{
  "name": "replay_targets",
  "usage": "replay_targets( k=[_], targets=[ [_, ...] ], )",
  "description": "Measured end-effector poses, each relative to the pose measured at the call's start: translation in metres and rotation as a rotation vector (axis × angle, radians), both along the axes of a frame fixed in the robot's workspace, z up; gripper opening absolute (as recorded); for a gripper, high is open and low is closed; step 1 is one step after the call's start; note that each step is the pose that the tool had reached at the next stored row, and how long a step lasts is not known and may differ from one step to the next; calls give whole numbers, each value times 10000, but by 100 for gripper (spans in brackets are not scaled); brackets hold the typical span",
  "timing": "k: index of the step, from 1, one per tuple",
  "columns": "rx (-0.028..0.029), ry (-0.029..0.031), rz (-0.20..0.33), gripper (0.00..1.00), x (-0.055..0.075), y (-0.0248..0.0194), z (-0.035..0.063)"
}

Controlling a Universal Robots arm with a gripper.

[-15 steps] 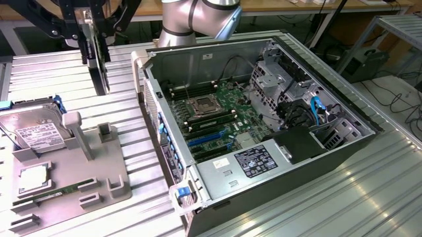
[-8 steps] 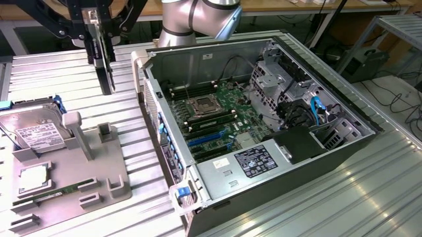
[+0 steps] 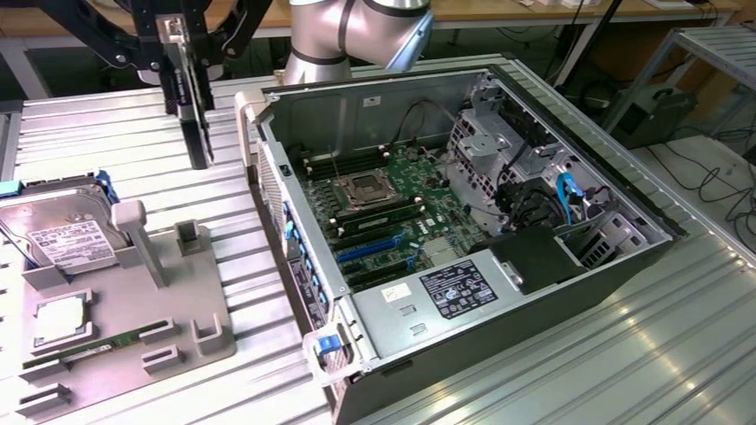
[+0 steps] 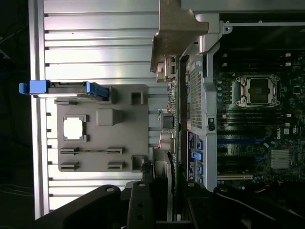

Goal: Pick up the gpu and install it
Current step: 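Pick up the gpu and move the gpu toward the slot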

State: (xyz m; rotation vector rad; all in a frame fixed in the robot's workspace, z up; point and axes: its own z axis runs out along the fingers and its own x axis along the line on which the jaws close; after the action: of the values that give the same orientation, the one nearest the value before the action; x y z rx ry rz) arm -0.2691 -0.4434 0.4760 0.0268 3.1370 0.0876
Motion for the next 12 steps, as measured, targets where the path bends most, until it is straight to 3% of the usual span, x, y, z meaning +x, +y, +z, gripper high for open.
replay_targets(
  k=[12],
  targets=[
    [0,0,0,28,91,0,-8]
  ],
)
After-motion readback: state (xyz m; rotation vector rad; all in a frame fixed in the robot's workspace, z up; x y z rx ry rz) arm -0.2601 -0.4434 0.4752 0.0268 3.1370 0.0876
